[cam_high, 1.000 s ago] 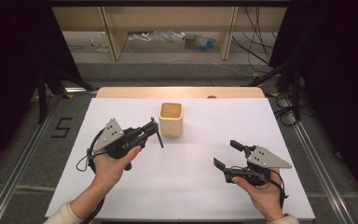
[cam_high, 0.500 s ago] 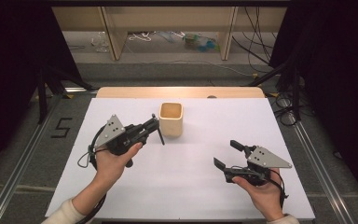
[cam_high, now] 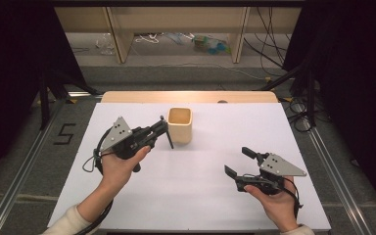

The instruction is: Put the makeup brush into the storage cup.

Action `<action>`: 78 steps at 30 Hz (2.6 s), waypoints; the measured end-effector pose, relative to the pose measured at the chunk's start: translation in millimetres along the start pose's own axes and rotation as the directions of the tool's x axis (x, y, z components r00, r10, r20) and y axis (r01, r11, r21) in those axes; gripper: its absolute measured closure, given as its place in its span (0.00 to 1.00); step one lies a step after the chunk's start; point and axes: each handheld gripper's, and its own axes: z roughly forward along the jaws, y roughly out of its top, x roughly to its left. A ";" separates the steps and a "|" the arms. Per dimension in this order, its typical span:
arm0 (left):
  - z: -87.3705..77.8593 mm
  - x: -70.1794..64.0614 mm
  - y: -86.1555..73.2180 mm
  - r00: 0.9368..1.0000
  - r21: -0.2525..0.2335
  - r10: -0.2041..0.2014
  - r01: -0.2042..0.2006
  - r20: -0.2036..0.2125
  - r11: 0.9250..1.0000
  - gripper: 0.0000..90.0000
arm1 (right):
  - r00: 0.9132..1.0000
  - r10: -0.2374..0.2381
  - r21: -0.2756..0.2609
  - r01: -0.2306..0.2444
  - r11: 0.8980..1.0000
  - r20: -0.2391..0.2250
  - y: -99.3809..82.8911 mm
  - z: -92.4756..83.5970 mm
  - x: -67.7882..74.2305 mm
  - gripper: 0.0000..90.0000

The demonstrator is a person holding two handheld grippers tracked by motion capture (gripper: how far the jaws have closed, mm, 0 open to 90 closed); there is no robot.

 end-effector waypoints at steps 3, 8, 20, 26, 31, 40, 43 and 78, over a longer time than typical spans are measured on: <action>1.4 -0.2 0.6 1.000 0.000 0.002 -0.002 0.002 1.000 0.93 | 1.000 0.002 -0.008 -0.002 1.000 -0.007 0.0 0.3 -0.1 0.19; 4.5 0.4 2.1 1.000 -0.004 0.004 -0.004 0.003 1.000 0.93 | 1.000 0.002 -0.006 -0.002 1.000 -0.003 -0.1 0.0 -0.4 0.19; 7.3 4.1 4.3 1.000 -0.013 0.004 -0.004 -0.007 1.000 0.93 | 1.000 0.004 -0.006 -0.004 1.000 -0.004 -0.2 0.1 -0.5 0.19; 8.9 5.6 3.6 1.000 -0.007 0.007 -0.007 -0.013 1.000 0.93 | 1.000 0.003 -0.005 -0.003 1.000 -0.005 -0.3 0.0 -0.5 0.19; 10.9 6.8 4.3 1.000 -0.010 0.010 -0.010 -0.016 1.000 0.93 | 1.000 0.006 0.000 -0.006 1.000 -0.003 -0.5 -0.1 -0.8 0.19; 14.2 8.2 6.1 1.000 -0.012 0.011 -0.011 -0.021 1.000 0.93 | 1.000 0.017 -0.013 -0.017 1.000 -0.012 -1.1 1.2 -0.5 0.19; 15.4 8.7 7.1 1.000 -0.012 0.015 -0.015 -0.022 1.000 0.93 | 1.000 0.017 -0.011 -0.017 1.000 -0.011 -1.2 1.1 -0.5 0.19; 26.4 18.9 12.1 0.998 -0.012 0.041 -0.042 -0.044 0.999 0.93 | 1.000 0.010 0.000 -0.010 1.000 0.001 -1.7 0.3 -1.7 0.20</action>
